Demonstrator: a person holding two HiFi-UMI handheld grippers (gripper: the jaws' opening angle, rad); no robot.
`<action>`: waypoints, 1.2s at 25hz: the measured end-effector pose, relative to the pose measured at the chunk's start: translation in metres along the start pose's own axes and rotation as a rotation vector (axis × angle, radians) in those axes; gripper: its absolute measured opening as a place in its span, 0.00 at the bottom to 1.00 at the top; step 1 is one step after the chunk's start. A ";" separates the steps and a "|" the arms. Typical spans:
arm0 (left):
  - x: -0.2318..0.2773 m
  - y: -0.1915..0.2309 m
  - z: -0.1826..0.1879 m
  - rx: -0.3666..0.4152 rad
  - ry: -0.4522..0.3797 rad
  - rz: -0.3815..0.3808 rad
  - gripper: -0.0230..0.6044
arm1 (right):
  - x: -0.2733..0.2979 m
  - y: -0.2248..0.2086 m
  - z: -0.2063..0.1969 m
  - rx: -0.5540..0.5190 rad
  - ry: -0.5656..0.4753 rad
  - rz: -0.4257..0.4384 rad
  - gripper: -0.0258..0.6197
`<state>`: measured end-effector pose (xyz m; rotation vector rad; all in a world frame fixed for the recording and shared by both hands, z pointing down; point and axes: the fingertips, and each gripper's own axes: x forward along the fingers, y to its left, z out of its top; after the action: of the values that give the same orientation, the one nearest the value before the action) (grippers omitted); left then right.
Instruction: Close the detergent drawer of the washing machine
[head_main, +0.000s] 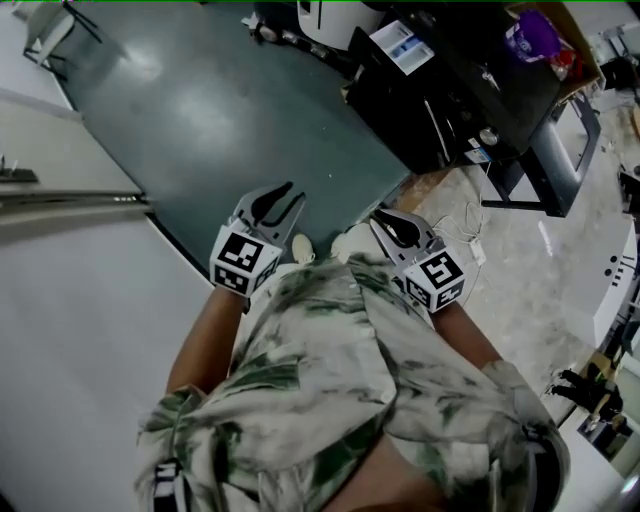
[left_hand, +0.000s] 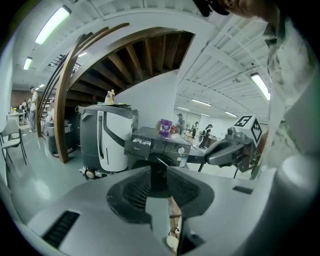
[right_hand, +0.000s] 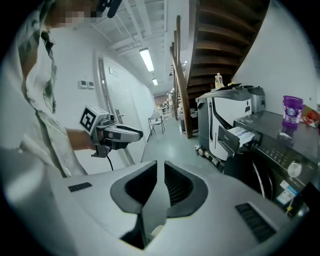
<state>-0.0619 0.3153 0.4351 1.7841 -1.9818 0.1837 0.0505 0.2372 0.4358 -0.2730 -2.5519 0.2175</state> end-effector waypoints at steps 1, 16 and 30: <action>0.009 0.001 0.003 0.003 0.003 -0.009 0.19 | -0.001 -0.007 0.002 0.013 -0.004 -0.012 0.14; 0.175 0.019 0.062 0.092 0.115 -0.066 0.20 | -0.028 -0.167 0.037 0.103 -0.113 -0.138 0.14; 0.304 0.051 0.104 0.156 0.156 -0.117 0.23 | -0.065 -0.262 0.032 0.258 -0.158 -0.369 0.13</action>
<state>-0.1518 0.0061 0.4823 1.9135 -1.7915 0.4362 0.0472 -0.0349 0.4312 0.3231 -2.6330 0.4343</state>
